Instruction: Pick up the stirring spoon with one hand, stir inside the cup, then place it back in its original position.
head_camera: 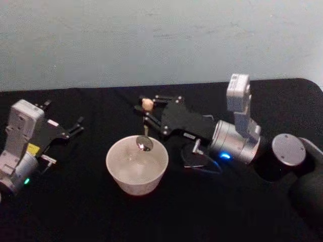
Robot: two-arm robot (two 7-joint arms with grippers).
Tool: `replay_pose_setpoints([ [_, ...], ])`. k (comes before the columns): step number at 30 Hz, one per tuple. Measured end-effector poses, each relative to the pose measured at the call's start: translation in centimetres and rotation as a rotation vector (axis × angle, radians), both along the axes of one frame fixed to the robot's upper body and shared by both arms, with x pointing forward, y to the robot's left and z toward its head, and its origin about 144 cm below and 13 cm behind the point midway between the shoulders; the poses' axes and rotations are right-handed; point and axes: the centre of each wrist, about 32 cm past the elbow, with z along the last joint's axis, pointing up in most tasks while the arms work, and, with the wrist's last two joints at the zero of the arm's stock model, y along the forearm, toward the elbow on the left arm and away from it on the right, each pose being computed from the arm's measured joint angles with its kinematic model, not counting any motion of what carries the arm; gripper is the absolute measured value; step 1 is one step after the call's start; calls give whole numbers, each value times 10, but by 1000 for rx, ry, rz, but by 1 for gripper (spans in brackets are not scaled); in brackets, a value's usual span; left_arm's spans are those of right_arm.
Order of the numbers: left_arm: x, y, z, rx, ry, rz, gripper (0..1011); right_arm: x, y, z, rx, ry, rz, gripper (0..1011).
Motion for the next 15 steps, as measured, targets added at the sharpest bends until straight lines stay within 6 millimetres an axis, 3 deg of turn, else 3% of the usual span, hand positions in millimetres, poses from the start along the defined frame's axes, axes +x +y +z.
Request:
replay_pose_setpoints([
  [15, 0, 0, 0, 0, 0, 0, 1001, 3, 16, -33, -46, 13, -6, 211],
])
